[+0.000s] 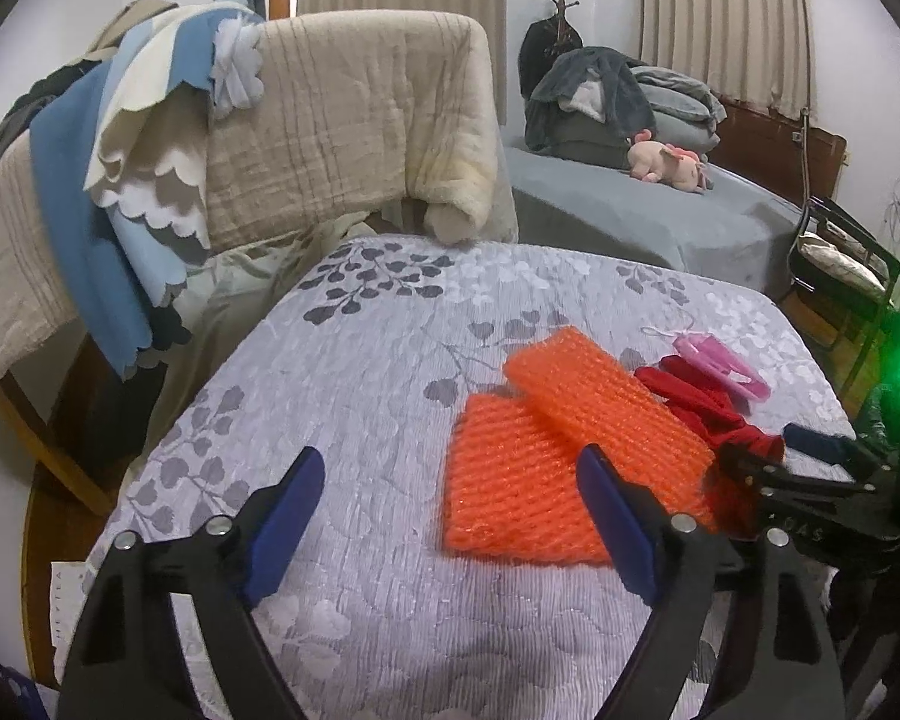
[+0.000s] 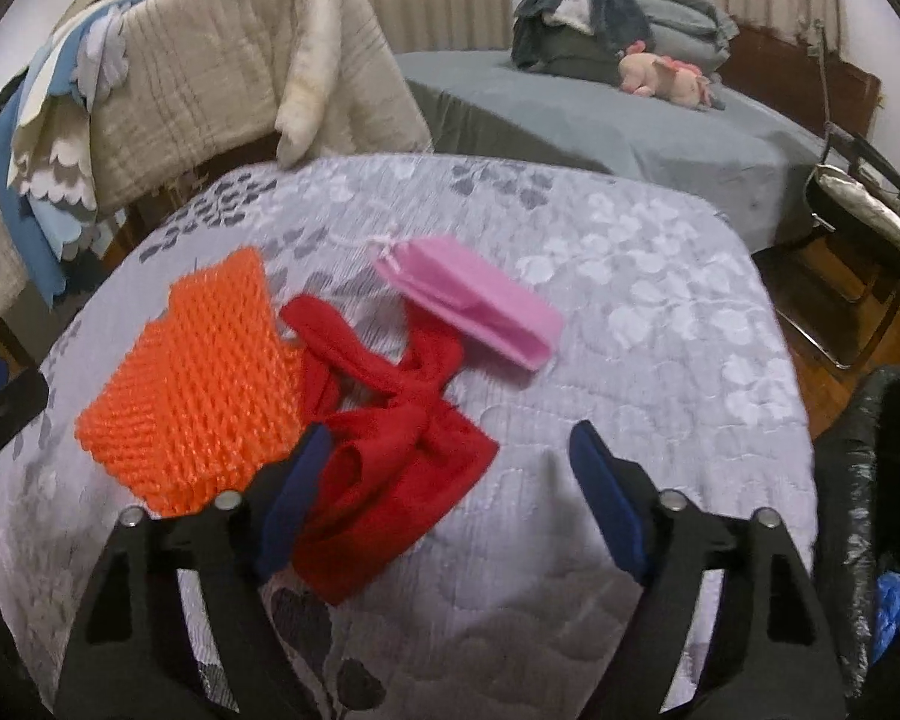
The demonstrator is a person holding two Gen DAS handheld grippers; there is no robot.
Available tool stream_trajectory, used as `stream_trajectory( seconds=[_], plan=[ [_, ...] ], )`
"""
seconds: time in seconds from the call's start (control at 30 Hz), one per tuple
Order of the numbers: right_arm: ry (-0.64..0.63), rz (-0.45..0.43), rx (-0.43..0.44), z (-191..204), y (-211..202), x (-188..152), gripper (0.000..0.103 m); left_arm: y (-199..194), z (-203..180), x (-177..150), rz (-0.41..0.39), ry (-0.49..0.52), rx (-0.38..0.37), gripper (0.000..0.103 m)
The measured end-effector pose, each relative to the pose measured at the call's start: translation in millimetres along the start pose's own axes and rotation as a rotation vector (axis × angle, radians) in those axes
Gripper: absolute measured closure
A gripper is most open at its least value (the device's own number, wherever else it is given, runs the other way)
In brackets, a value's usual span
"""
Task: Collect trash
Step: 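Grasp the red glove with the right gripper, then grasp the long orange mesh sleeve with the left gripper while the right gripper holds the glove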
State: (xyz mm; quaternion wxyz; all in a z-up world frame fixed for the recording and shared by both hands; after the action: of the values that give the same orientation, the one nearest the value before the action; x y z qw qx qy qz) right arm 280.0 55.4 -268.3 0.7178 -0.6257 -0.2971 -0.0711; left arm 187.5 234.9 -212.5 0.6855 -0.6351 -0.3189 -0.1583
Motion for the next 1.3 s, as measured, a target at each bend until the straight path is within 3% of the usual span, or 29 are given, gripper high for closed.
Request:
stream_trajectory(
  seconds=[0.1,0.17,0.2,0.23,0.27,0.53,0.97,1.1,1.3],
  plan=[
    [0.000,0.025,0.029,4,5,-4,0.047,3,-2,0,0.007,0.000,-0.007,0.020],
    [-0.013,0.028,0.065,7,5,-4,0.067,4,-3,0,0.009,0.000,-0.010,0.021],
    [-0.017,0.028,0.075,9,4,-4,0.072,4,-5,0,0.010,0.000,-0.013,0.021],
    [-0.025,0.027,0.090,12,3,-5,0.086,5,-6,0,0.012,0.000,-0.015,0.022],
    [-0.029,0.023,0.094,12,1,-5,0.092,5,-8,0,0.012,0.002,-0.018,0.022],
    [0.004,-0.014,0.130,0,-27,-11,0.095,2,-29,5,0.013,0.021,-0.058,0.027],
    [0.054,-0.015,0.054,-47,-30,-18,0.095,40,-85,2,0.108,0.069,-0.146,0.040],
    [0.053,-0.013,0.053,-50,-29,-20,0.095,50,-90,-2,0.152,0.048,-0.182,0.063],
    [0.052,-0.013,0.060,-49,-33,-22,0.095,49,-88,-2,0.134,0.035,-0.163,0.086]
  ],
)
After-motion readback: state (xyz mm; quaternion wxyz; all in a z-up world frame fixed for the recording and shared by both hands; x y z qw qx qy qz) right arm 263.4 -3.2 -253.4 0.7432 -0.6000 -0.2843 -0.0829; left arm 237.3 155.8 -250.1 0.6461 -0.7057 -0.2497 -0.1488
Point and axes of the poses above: each gripper's, at about its wrist camera, not at the fingertips, and y roughly the way its jaws point, z to its left, x to its top, the point moved 7 cm from there along y, roughly the way its jaws point, and after that the axes turned 10 degrees about z, right-handed, at the moved point
